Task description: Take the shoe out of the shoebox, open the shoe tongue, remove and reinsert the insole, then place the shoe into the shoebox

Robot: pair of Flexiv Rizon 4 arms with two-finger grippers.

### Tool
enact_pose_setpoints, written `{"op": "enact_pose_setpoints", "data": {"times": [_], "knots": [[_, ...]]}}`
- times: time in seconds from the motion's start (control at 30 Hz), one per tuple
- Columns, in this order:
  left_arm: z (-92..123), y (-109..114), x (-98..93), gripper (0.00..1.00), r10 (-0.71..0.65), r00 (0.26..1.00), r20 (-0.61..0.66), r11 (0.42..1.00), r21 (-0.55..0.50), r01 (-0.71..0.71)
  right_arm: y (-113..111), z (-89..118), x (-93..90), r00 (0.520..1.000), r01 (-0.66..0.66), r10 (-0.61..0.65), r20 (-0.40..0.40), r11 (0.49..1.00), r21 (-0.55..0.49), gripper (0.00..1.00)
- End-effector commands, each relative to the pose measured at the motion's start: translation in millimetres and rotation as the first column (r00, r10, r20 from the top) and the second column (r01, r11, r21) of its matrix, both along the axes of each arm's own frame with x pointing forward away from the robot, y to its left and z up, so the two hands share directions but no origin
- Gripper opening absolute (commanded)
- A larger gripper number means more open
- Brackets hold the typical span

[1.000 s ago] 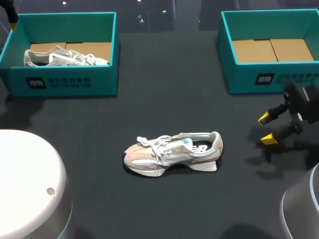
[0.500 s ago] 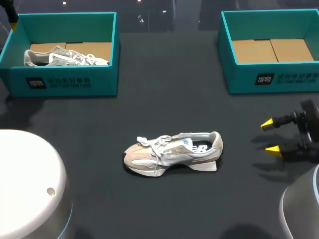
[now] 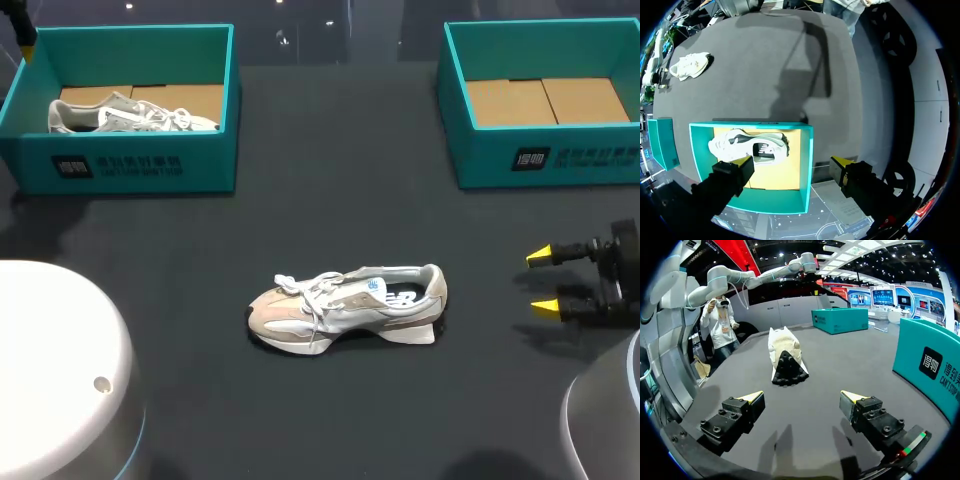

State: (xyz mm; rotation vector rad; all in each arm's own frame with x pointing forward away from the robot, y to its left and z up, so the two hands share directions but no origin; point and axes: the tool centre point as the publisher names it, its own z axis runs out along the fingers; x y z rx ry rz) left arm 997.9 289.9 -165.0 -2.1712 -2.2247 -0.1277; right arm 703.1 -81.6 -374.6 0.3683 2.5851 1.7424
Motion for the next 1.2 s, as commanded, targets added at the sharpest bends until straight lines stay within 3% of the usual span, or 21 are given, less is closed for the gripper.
{"op": "enact_pose_setpoints", "data": {"times": [0.03,0.43,0.7,1.2], "knots": [[1,0,0.2,1.00,-0.001,1.000,-0.001,1.000,0.002,0.001,2,-7,2.9,1.000,-0.004,0.004,0.010,1.000,0.016,1.00],[1,0,0.2,1.00,-0.001,1.000,-0.001,1.000,0.002,0.001,16,-12,-2.8,0.998,-0.013,0.012,0.054,1.000,0.017,1.00],[1,0,0.2,1.00,-0.001,1.000,-0.001,1.000,0.002,0.001,42,-14,-12.7,0.997,-0.027,0.026,0.075,0.999,0.024,1.00],[1,0,0.2,1.00,-0.001,1.000,-0.001,1.000,0.002,0.001,84,-17,-11.6,0.995,-0.051,0.048,0.089,0.998,0.037,1.00]]}}
